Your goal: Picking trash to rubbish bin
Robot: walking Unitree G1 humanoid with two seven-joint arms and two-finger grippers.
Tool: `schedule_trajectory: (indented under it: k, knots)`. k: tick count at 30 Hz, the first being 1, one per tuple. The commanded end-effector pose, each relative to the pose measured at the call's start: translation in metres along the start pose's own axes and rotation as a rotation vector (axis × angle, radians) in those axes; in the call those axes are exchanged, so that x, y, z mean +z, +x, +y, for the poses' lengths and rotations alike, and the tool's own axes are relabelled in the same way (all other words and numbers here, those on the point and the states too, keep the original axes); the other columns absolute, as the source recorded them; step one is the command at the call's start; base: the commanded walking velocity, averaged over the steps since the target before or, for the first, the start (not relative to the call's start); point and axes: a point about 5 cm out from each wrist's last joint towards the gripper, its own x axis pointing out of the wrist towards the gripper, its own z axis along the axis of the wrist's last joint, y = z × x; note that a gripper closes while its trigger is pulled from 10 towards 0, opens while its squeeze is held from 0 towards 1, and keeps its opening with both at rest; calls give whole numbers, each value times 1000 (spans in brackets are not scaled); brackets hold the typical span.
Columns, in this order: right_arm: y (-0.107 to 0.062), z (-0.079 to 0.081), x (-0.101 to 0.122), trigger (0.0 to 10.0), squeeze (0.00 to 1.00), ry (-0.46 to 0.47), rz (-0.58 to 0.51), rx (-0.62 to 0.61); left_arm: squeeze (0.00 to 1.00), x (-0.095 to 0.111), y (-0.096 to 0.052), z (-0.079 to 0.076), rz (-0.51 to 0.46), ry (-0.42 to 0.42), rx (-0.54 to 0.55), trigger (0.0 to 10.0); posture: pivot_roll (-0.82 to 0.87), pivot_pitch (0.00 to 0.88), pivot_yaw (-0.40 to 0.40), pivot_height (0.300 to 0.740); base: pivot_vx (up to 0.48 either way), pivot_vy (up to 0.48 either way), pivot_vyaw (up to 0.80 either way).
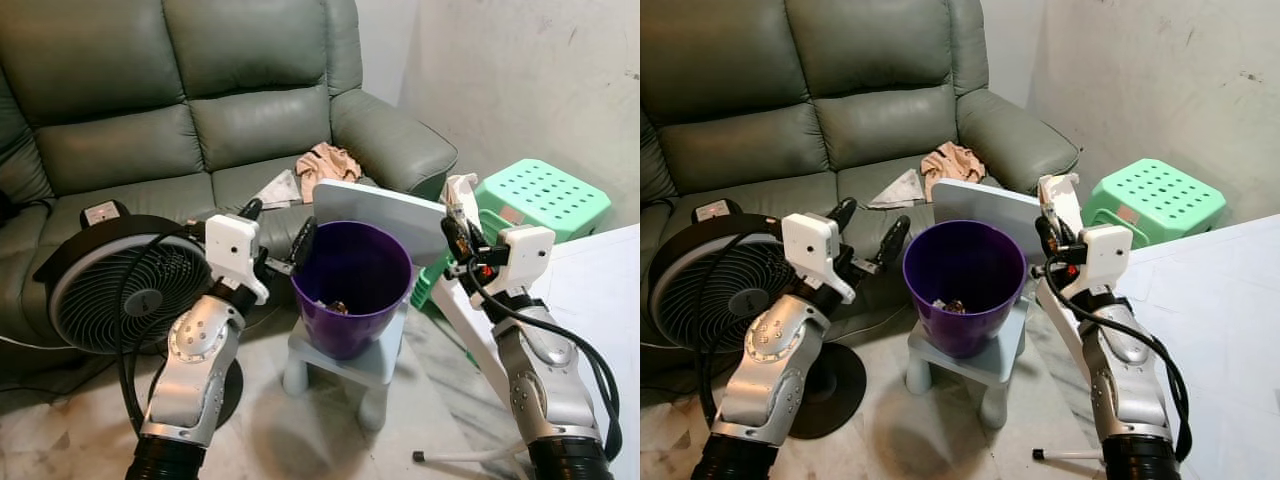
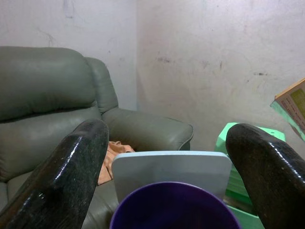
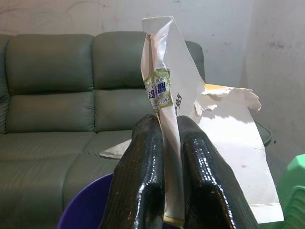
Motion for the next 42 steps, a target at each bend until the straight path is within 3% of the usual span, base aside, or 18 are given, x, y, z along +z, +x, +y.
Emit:
schedule_trajectory:
  k: [1,4,12,17,22,25,26,31,42]
  knots:
    - [2,-3,3,10000,0,-6,1,7,0,6,1,-1,-15,16,-12,10000,-29,74,0,740,0,0,0]
    - [4,-3,2,10000,0,-10,9,14,0,6,0,-2,-16,13,-11,10000,-28,77,-2,740,0,0,0]
    - [23,-1,-3,10000,0,-21,71,76,0,0,-12,-25,-2,8,-41,10000,18,98,-65,740,0,0,0]
    - [41,7,-9,10000,0,-15,123,133,0,-4,-25,-49,12,-4,-100,10000,56,118,-114,740,0,0,0]
    - [48,12,-11,10000,0,-22,142,161,0,-5,-30,-57,21,-21,-104,10000,66,126,-128,740,0,0,0]
    - [59,21,-17,10000,0,-22,187,209,0,-6,-38,-67,30,-39,-108,10000,83,145,-155,740,0,0,0]
    - [68,31,-21,10000,0,-26,217,261,0,-5,-45,-78,39,-56,-108,10000,96,169,-181,740,0,0,0]
    - [82,49,-28,10000,0,-29,283,297,0,-4,-56,-92,57,-73,-100,10000,115,207,-219,740,0,0,0]
    - [100,83,-32,10000,0,2,332,287,0,0,-65,-96,80,-75,-37,10000,161,237,-251,740,0,0,0]
